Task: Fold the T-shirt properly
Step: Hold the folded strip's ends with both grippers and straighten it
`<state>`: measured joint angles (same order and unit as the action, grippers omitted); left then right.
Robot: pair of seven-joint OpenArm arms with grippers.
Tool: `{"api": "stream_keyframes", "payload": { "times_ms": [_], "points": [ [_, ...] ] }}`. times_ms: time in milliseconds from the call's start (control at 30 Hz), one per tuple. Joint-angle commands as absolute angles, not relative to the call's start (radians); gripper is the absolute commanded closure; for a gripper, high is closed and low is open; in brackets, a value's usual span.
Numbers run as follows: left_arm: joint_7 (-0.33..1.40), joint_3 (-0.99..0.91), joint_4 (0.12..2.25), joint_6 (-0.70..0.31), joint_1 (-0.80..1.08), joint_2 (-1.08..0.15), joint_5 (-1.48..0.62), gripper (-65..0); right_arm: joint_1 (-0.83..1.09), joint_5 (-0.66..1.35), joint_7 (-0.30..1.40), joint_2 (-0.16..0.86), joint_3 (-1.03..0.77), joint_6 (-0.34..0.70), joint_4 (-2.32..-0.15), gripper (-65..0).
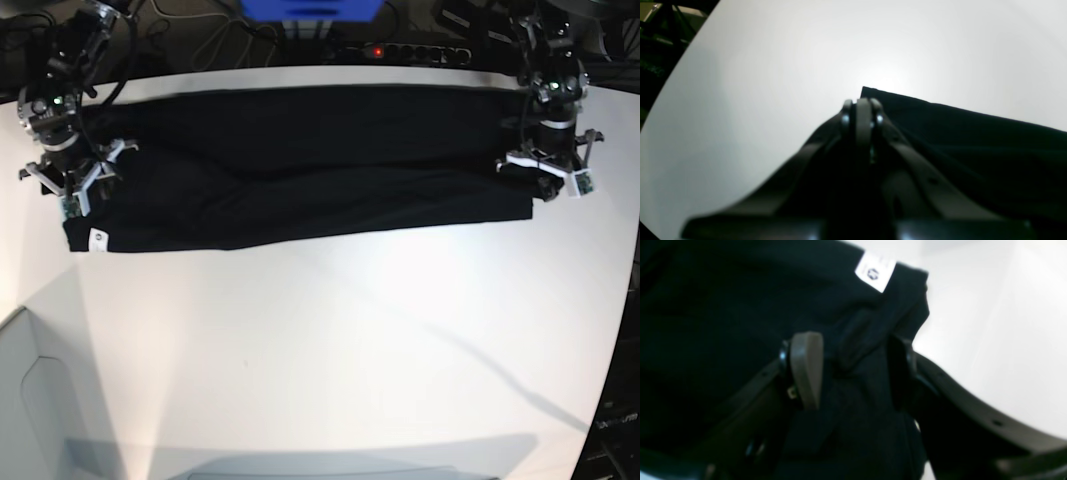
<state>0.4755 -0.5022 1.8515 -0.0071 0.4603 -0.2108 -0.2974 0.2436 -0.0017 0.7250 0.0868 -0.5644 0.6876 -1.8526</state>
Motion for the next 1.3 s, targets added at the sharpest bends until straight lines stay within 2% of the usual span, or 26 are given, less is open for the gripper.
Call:
{"api": "stream_keyframes", "payload": {
  "times_ms": [0,233,500,600,767,967,1267],
  "points": [
    [0.453,-0.509,1.868,-0.007,0.461,-0.222,-0.298,-0.1,0.225,0.001,0.723,0.101,-0.568,0.698,-1.850,-31.6],
    [0.453,-0.515,1.868,-0.007,0.461,-0.222,-0.297,-0.1,0.193,0.001,0.737,0.097,-0.567,0.698,-1.748,-31.6],
    [0.453,-0.509,1.868,-0.007,0.455,-0.219,-0.294,-0.1,0.193,0.002,0.734,0.093,-0.567,0.698,-1.735,-30.9],
    [0.453,-0.509,1.868,-0.007,0.453,-0.219,-0.294,-0.1,0.193,0.002,0.734,0.093,-0.567,0.698,-1.735,-23.4],
    [0.453,-0.509,1.868,-0.007,0.453,-0.217,-0.294,-0.1,0.193,0.002,0.739,0.093,-0.567,0.698,-1.735,0.0],
    [0.453,-0.510,1.867,-0.007,0.453,-0.217,-0.292,-0.1,0.202,0.004,0.739,0.096,-0.568,0.698,-1.767,0.0],
    [0.453,-0.516,1.880,-0.007,0.463,-0.223,-0.297,-0.1,0.303,0.005,0.740,0.071,-0.568,0.698,-2.020,0.0]
  ]
}}
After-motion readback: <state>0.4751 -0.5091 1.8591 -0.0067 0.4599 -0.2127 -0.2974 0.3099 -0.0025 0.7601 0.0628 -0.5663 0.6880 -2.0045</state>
